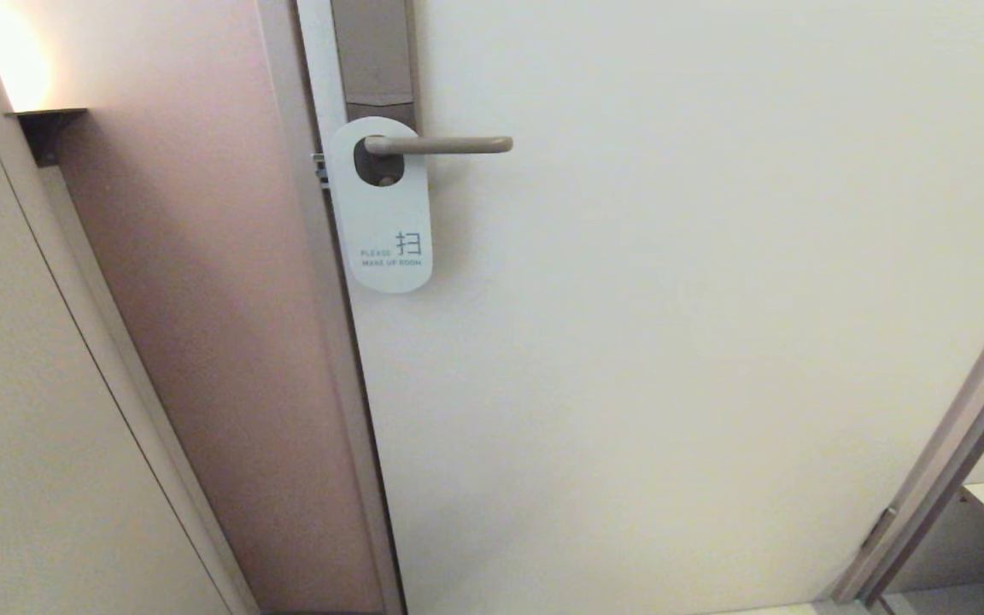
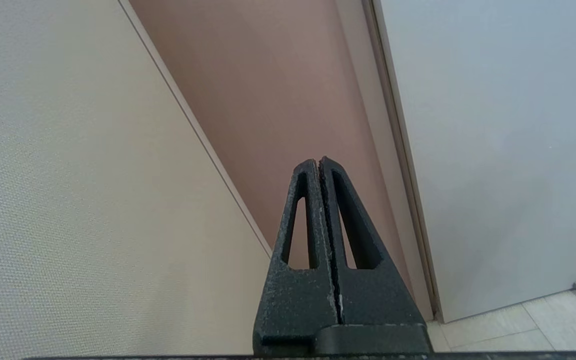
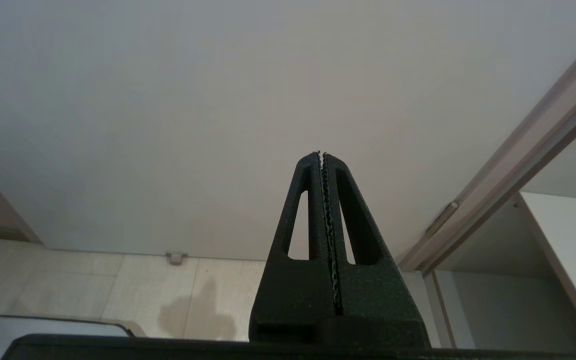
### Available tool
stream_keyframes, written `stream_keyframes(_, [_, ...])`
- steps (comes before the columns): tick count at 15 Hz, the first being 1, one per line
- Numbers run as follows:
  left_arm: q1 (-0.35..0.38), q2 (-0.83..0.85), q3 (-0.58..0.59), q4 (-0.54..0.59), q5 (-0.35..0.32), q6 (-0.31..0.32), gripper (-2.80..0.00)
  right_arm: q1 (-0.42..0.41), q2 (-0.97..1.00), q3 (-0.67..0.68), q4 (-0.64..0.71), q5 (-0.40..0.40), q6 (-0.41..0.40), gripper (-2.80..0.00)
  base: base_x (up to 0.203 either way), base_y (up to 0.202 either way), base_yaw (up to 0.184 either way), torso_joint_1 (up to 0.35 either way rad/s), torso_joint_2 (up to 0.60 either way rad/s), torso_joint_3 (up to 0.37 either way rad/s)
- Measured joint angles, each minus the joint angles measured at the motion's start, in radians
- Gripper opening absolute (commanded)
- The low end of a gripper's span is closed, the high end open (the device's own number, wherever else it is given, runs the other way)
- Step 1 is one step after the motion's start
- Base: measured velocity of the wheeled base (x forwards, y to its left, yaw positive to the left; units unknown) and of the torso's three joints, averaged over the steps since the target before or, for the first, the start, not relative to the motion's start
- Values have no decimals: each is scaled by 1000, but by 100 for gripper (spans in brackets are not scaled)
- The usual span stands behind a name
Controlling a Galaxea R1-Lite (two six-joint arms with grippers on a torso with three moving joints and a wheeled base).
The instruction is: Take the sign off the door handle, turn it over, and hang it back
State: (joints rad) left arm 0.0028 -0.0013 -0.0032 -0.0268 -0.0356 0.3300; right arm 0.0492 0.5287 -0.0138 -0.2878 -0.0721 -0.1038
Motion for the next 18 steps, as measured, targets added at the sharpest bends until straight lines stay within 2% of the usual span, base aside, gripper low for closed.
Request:
stream_keyframes(4, [0, 0, 0, 0, -1, 0, -280, -58, -196, 12, 184, 59, -1, -280, 0, 0, 0, 0, 0, 0])
stream_keyframes(8, [0, 0, 0, 0, -1, 0, -280, -55, -342, 13, 287, 76, 2, -280, 0, 0, 0, 0, 0, 0])
stream_keyframes(12, [0, 0, 0, 0, -1, 0, -280, -48, -479, 11, 291, 78, 2, -280, 0, 0, 0, 0, 0, 0])
stream_keyframes(18, [0, 0, 0, 0, 1, 0, -280, -46, -528, 14, 291, 76, 8, -280, 0, 0, 0, 0, 0, 0])
